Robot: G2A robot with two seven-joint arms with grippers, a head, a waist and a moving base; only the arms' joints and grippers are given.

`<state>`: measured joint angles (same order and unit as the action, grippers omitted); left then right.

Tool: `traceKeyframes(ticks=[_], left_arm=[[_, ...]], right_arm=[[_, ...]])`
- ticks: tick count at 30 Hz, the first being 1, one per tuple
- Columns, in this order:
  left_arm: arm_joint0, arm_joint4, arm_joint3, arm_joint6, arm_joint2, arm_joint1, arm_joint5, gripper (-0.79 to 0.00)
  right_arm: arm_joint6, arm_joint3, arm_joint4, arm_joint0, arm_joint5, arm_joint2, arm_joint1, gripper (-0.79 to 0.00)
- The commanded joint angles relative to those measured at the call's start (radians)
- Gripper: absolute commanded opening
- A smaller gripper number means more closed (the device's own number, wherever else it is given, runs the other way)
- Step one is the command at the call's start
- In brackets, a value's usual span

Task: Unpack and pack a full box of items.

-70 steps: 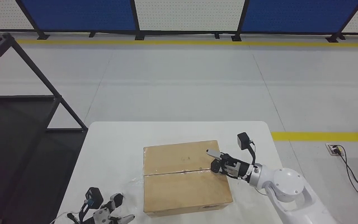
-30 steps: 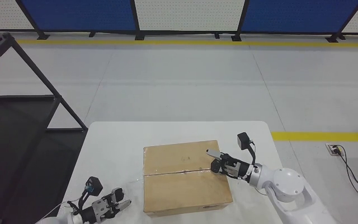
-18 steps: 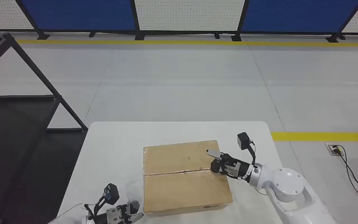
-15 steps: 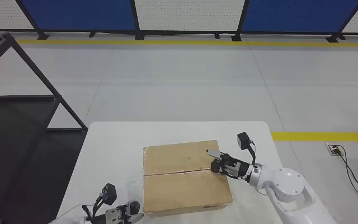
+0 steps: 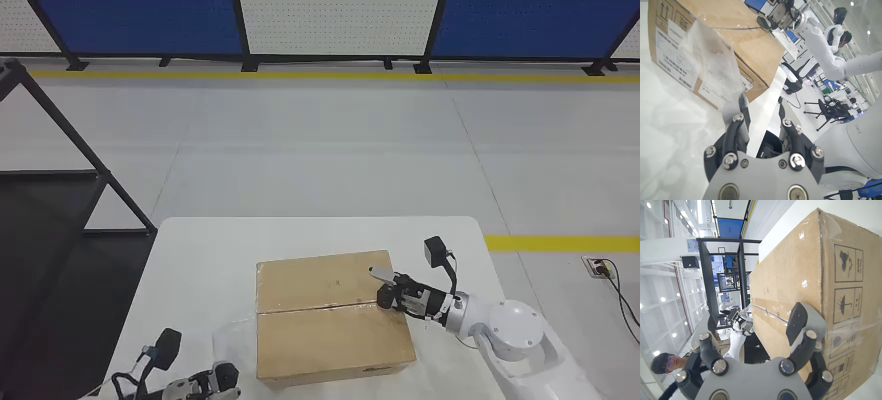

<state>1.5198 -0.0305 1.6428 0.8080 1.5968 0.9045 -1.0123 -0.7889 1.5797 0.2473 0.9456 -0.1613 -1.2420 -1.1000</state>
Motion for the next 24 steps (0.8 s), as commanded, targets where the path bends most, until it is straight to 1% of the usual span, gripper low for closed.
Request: traceKeyframes(ticks=[1,8,12,15,17,22,24], left_arm=[[0.017,0.036,0.013,0.0,0.007,-0.013,0.0,-0.419],[0.073,0.198,0.029,0.0,0.043,-0.075,0.0,-0.419],[0.095,0.322,0.026,0.0,0.056,-0.11,0.0,-0.406],[0.118,0.422,0.041,0.0,0.055,-0.134,0.0,-0.391],[0.137,0.491,0.051,0.0,0.06,-0.153,0.0,-0.394],[0.174,0.615,0.065,0.0,0.073,-0.186,0.0,-0.369],[0.189,0.665,0.07,0.0,0.079,-0.198,0.0,-0.372]], right_arm=[[0.0,0.0,0.0,0.0,0.0,0.0,0.0,0.0],[0.0,0.0,0.0,0.0,0.0,0.0,0.0,0.0],[0.0,0.0,0.0,0.0,0.0,0.0,0.0,0.0],[0.0,0.0,0.0,0.0,0.0,0.0,0.0,0.0],[0.0,0.0,0.0,0.0,0.0,0.0,0.0,0.0],[0.0,0.0,0.0,0.0,0.0,0.0,0.0,0.0],[0.0,0.0,0.0,0.0,0.0,0.0,0.0,0.0]])
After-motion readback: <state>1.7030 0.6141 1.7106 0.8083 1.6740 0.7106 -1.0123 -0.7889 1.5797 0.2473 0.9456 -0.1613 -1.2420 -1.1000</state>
